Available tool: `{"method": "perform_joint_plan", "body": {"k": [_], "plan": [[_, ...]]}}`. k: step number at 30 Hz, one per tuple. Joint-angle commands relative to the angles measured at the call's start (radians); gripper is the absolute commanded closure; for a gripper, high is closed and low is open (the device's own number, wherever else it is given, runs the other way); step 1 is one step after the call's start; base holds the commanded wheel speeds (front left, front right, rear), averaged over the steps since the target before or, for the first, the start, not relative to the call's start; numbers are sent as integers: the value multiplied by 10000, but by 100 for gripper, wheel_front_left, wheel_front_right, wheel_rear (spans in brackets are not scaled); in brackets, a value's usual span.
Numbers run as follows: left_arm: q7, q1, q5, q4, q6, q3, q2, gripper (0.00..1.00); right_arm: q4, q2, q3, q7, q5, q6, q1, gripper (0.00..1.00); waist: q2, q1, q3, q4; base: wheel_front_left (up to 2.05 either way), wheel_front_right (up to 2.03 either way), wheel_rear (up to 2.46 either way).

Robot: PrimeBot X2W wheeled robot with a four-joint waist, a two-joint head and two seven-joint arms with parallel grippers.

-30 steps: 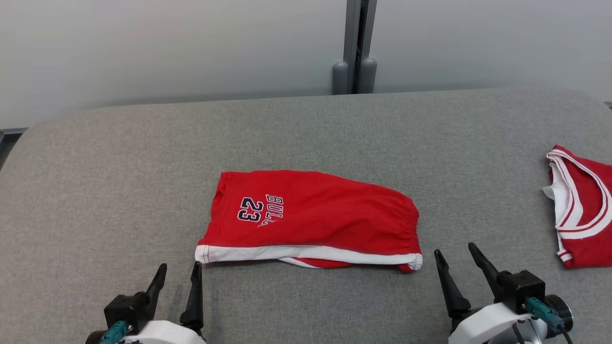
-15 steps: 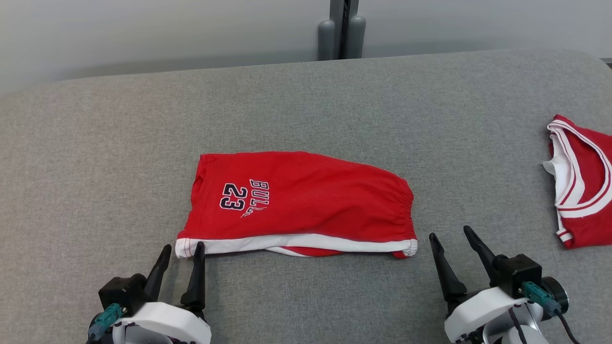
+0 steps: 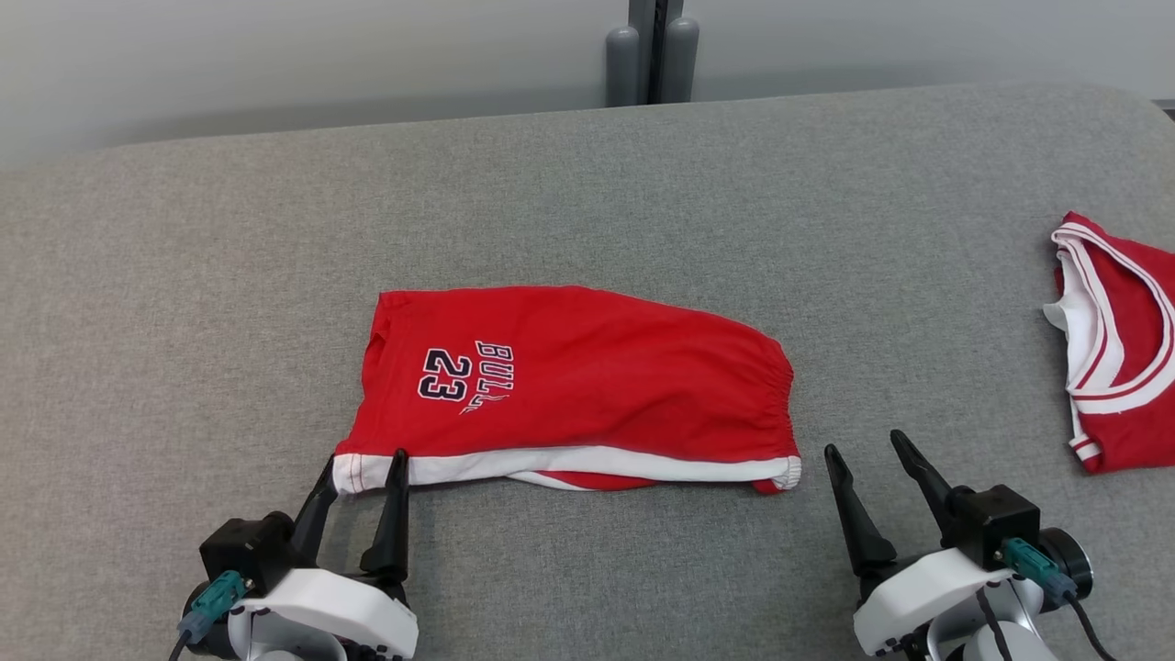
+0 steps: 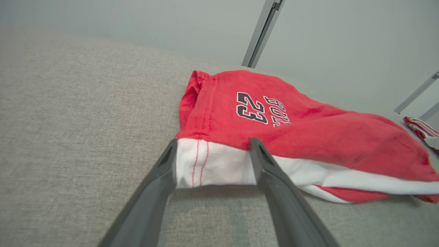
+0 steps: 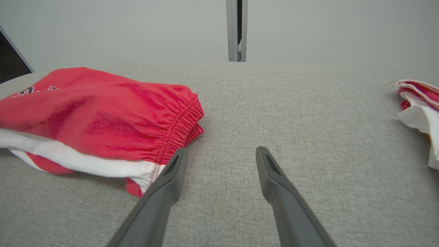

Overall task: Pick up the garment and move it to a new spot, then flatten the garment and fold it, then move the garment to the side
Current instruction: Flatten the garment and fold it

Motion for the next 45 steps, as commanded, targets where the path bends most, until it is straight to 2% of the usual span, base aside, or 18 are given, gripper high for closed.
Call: {"method": "perform_joint_plan", "body": {"k": [1,12,13,14,16,17,18,19,27,45], "plan": [[-17,-40,38,-102,-30,-12,49,0,39,-60,-61,2,-42,-4,-57,0,0,0,-13,36,0,0,0],[-17,339,76,-401,-30,-191,48,0,163,-60,-90,2,-15,-4,79,0,0,0,-147,235,0,0,0],[-17,344,76,-395,-30,-207,49,4,167,-58,-79,2,0,-4,83,0,0,0,-156,248,0,0,0],[-17,341,66,-386,-30,-218,49,11,170,-58,-71,2,9,-4,86,0,0,0,-163,260,0,0,0],[-17,345,71,-363,-30,-231,49,54,179,-60,-55,2,5,-4,89,0,0,0,-177,278,0,0,0],[-17,326,65,-369,-30,-216,49,68,181,-60,-42,2,6,-4,80,0,0,0,-176,280,0,0,0],[-17,297,71,-380,-30,-198,49,91,186,-60,-32,2,4,-4,64,0,0,0,-173,278,0,0,0],[-17,272,71,-383,-30,-187,48,100,184,-60,-17,2,7,-4,45,0,0,0,-167,274,0,0,0],[-17,197,115,-275,-31,-79,49,100,246,-60,458,2,406,-4,192,0,0,0,-110,194,0,0,0],[-17,80,472,-347,-22,357,49,100,604,-83,1863,2,2349,-4,-218,0,0,0,139,354,0,0,0]]}}
